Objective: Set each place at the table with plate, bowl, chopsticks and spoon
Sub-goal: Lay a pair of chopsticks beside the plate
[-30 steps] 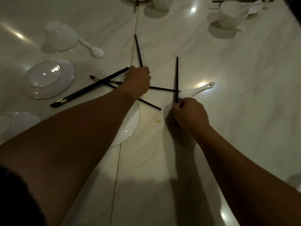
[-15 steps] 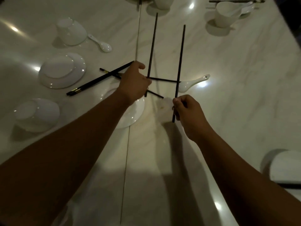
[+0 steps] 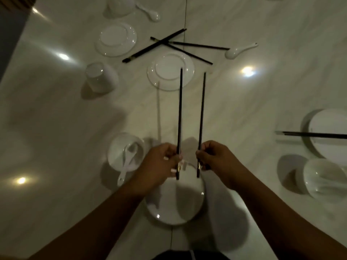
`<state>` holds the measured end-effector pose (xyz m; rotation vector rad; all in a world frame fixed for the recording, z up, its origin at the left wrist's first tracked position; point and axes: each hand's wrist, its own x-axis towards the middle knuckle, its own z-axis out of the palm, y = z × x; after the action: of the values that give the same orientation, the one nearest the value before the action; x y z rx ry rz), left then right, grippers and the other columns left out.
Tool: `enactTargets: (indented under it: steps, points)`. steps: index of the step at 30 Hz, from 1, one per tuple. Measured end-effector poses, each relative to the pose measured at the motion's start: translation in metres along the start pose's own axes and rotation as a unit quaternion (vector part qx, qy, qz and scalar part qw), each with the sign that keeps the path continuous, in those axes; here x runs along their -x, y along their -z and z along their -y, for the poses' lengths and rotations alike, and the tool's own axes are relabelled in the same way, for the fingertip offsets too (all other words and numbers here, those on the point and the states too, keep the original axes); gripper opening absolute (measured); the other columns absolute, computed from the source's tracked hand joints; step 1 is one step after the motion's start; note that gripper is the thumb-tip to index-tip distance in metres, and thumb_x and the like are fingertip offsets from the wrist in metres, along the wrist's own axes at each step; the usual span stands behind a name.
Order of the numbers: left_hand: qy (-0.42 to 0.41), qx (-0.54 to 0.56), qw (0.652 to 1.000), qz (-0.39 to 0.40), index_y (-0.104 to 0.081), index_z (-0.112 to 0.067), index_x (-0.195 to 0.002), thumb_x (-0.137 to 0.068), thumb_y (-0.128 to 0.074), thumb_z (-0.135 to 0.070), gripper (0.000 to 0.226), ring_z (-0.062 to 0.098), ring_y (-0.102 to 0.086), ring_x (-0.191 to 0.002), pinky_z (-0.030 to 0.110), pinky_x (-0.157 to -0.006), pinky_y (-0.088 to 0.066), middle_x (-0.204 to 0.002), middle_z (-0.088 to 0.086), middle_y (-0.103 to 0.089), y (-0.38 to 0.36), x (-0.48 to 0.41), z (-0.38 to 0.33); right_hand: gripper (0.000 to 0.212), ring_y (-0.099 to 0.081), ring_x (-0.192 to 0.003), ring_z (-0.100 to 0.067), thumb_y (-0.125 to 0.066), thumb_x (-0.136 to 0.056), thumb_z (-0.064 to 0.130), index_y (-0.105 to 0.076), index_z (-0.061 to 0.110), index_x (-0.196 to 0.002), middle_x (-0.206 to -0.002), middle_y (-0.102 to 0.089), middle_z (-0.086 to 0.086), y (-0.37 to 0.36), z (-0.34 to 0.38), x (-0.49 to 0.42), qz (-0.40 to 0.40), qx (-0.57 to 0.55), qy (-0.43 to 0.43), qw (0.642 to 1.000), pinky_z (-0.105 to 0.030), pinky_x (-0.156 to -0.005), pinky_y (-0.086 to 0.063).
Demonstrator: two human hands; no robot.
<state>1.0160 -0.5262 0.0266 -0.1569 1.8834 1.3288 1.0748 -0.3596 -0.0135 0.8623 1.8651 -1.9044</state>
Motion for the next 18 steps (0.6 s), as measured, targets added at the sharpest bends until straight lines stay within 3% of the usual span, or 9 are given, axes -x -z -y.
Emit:
enactTargets:
  steps: [3,10,15,18]
  points:
    - [0.043,-0.022,0.999,0.005,-0.063,-0.008,-0.096,-0.091,-0.058,-0.009,0.008,0.015,-0.064,-0.070,0.024,-0.057,-0.055,-0.087,0.007,-0.064,0.005,0.038,0.047,0.008,-0.061,-0.060,-0.015,-0.063,-0.089,0.010,-0.061,0.010,-0.081,-0.066,-0.063,-0.004,-0.025,-0.031,0.036,0.019,0.017,-0.033,0.999,-0.033,-0.065,-0.053]
    - [0.071,-0.056,0.996,0.001,-0.065,-0.011,-0.093,-0.087,-0.062,-0.009,0.007,0.024,-0.067,-0.079,0.028,-0.062,-0.057,-0.093,0.013,-0.066,0.017,0.067,0.110,0.010,-0.063,-0.065,-0.014,-0.065,-0.088,0.019,-0.065,0.009,-0.087,-0.075,-0.065,-0.006,-0.066,-0.070,0.077,0.024,0.145,-0.073,0.986,-0.025,-0.064,-0.053]
    - [0.057,-0.100,0.993,-0.006,-0.065,-0.012,-0.083,-0.083,-0.066,-0.009,0.003,0.022,-0.065,-0.075,0.030,-0.066,-0.057,-0.081,0.011,-0.066,0.012,0.069,0.133,0.012,-0.066,-0.071,-0.011,-0.065,-0.087,0.024,-0.065,0.013,-0.091,-0.081,-0.066,-0.003,-0.082,-0.086,0.083,0.004,0.207,-0.069,0.976,-0.019,-0.064,-0.051]
    - [0.046,-0.117,0.992,-0.012,-0.061,-0.016,-0.078,-0.082,-0.067,-0.010,0.009,0.021,-0.066,-0.075,0.029,-0.065,-0.057,-0.080,0.010,-0.066,0.010,0.071,0.139,0.017,-0.067,-0.081,-0.015,-0.067,-0.087,0.025,-0.065,0.012,-0.099,-0.091,-0.068,-0.005,-0.088,-0.091,0.086,-0.009,0.238,-0.068,0.969,-0.024,-0.073,-0.054]
